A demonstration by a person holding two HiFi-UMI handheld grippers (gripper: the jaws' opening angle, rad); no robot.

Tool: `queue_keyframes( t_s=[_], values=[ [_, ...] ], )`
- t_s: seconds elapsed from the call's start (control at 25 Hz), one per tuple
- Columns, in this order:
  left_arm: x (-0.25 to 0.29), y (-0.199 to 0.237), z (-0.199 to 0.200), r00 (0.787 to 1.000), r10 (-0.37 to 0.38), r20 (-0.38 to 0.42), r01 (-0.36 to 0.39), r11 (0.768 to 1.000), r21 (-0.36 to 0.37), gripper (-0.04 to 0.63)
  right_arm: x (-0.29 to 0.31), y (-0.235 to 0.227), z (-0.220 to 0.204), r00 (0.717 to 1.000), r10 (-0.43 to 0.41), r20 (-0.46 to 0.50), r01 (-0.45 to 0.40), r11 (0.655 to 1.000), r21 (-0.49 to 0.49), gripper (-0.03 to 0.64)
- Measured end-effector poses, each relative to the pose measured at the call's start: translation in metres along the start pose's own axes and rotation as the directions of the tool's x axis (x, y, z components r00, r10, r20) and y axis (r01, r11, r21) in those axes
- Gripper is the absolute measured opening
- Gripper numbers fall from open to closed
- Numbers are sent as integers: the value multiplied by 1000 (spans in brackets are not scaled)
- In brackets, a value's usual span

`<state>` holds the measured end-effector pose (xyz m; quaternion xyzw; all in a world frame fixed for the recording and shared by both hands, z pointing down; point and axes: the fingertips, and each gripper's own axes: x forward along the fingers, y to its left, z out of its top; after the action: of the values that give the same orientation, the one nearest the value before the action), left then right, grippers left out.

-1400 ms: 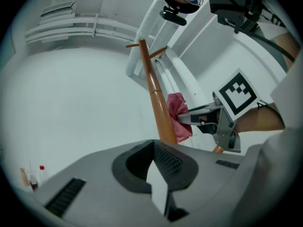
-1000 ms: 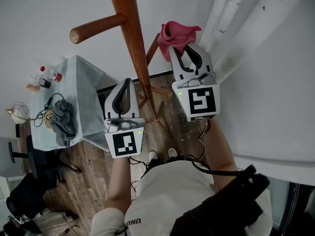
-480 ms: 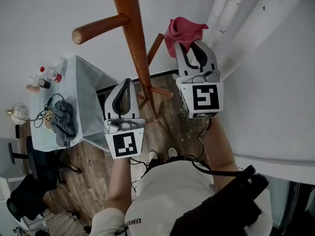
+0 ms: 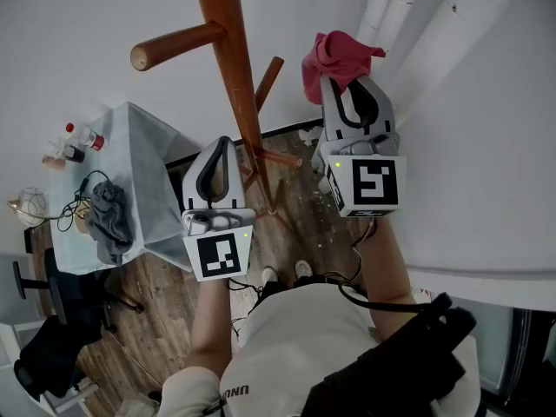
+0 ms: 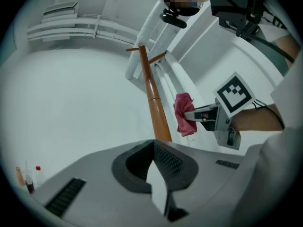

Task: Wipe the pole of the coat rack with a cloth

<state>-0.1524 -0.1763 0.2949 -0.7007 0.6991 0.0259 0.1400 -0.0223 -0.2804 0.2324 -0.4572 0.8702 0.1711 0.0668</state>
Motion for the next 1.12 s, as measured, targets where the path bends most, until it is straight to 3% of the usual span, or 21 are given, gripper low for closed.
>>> queue_keyframes(
  t_s=[0.52,1.12],
  values=[
    [-8,-11,5,998,-51,21,52,998,-27,14,-29,7,2,999,-37,-22,37,999,21,73],
    [-14,-8,10,998,-58,35,59,998,-28,14,-37,20,8,1000,-18,-11,18,1000,21,72]
  ],
)
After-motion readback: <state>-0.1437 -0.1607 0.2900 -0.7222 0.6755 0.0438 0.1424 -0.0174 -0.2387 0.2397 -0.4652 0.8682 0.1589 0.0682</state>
